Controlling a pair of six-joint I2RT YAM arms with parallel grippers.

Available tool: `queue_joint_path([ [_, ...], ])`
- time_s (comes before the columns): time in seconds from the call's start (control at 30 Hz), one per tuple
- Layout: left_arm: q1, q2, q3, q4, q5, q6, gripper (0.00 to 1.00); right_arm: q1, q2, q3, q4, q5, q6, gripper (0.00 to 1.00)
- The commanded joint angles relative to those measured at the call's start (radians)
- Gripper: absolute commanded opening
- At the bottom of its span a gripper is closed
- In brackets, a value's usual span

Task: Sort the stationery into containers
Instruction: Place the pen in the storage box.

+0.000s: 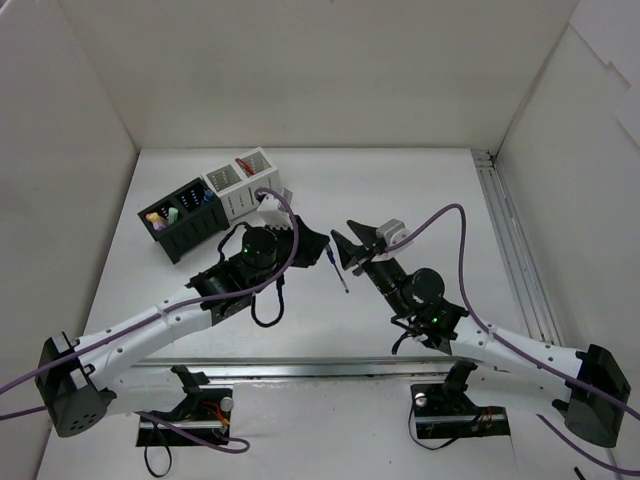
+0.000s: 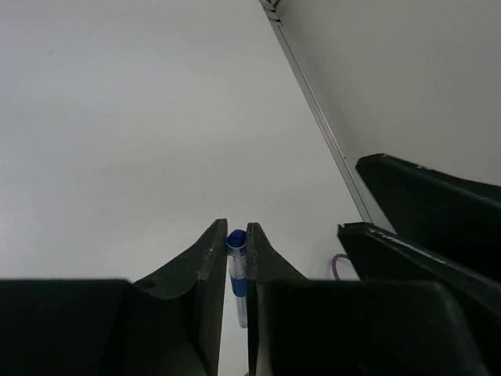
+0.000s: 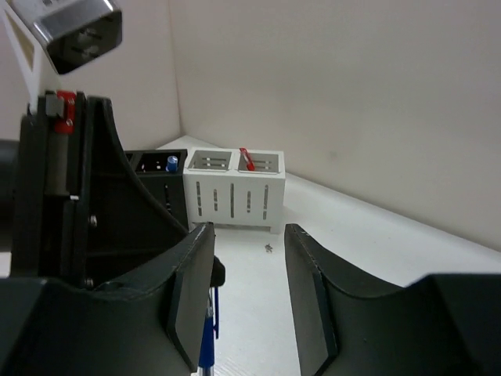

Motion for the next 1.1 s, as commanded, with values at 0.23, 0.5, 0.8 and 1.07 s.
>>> queue_joint_path([
  [0.23, 0.046, -0.058, 0.003, -0.026, -0.115, 0.037, 0.0, -0.002, -0.021, 0.051, 0.025, 0.006, 0.062, 0.56],
  [0.5, 0.15, -0.107, 0.0, -0.034, -0.224, 0.107, 0.0, -0.004, -0.101, 0.008, -0.056, 0.076, 0.103, 0.85],
  [0.8, 0.386, -0.098, 0.092, 0.066, -0.296, 0.454, 0.0, -0.004, -0.144, -0.01, -0.213, 0.228, 0.134, 0.98],
  [1.07, 0.642, 0.087, 0.248, 0.209, -0.171, 0.583, 0.0, -0.004, -0.098, 0.003, -0.274, 0.362, 0.148, 0.98],
])
